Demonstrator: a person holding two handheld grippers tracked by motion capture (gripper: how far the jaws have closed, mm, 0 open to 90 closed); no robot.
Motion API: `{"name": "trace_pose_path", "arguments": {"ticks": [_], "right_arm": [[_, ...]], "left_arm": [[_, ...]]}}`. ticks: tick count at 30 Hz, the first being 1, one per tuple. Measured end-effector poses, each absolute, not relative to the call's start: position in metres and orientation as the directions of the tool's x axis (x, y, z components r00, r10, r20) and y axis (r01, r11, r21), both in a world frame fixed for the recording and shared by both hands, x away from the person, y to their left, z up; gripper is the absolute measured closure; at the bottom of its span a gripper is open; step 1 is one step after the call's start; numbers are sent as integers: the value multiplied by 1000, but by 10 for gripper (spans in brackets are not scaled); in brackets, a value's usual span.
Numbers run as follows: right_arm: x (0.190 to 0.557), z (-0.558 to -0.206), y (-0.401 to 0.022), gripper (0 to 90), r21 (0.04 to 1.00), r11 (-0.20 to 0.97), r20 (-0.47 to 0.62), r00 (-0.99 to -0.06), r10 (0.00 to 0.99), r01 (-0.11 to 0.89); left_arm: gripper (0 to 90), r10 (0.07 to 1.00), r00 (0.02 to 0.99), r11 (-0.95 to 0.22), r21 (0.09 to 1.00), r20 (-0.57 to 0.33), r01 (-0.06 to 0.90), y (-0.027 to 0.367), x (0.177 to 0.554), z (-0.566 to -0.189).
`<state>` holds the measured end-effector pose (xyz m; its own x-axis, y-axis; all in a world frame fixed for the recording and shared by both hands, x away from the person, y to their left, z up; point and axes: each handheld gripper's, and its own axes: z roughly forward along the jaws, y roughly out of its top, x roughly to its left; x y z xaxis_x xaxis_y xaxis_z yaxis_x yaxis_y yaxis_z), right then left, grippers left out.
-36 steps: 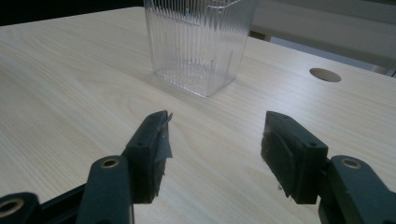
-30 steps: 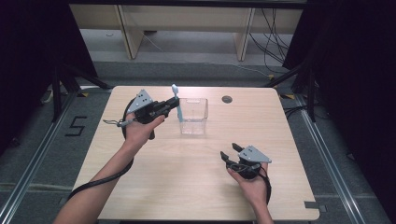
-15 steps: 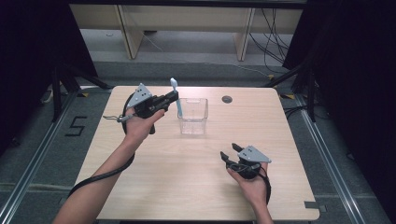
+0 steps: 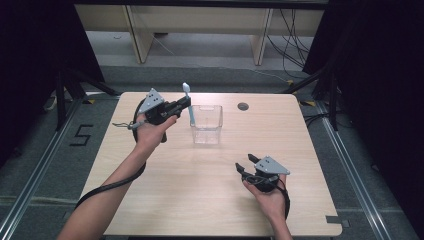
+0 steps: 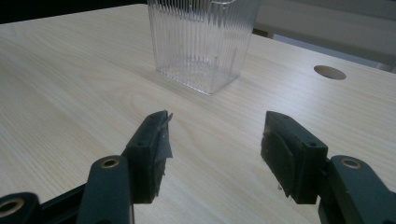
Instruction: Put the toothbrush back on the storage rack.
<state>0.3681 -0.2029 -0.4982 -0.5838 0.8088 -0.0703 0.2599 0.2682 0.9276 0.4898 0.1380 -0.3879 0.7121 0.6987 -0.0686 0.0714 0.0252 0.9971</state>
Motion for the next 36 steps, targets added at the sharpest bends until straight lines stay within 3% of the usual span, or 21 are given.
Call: {"name": "trace_pose_path", "arguments": {"ticks": [36], "right_arm": [[368, -498, -204, 418, 920, 286, -75, -597, 798, 266]], "left_arm": [[852, 715, 696, -29, 992, -67, 125, 130, 499, -411]]}}
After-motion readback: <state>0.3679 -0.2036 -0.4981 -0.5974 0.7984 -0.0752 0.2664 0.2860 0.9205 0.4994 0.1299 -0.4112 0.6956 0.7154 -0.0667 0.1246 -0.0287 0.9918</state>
